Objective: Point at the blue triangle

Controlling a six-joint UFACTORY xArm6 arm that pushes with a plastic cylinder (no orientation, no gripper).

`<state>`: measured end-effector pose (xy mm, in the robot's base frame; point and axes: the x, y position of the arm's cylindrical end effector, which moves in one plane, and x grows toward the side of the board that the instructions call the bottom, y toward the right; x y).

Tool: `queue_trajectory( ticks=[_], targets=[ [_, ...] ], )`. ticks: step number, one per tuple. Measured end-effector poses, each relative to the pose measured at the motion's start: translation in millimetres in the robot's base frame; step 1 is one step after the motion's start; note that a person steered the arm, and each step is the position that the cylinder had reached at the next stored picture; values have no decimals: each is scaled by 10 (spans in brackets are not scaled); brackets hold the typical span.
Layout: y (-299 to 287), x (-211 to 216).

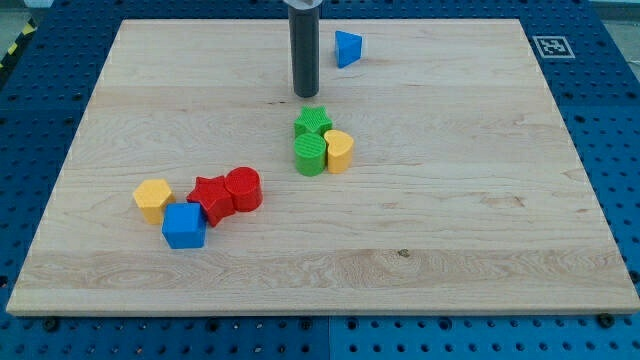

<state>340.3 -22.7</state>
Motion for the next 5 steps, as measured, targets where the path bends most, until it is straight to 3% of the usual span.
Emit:
queue_trajectory(
  ticks=[5],
  targets=[
    [0, -211]
  ],
)
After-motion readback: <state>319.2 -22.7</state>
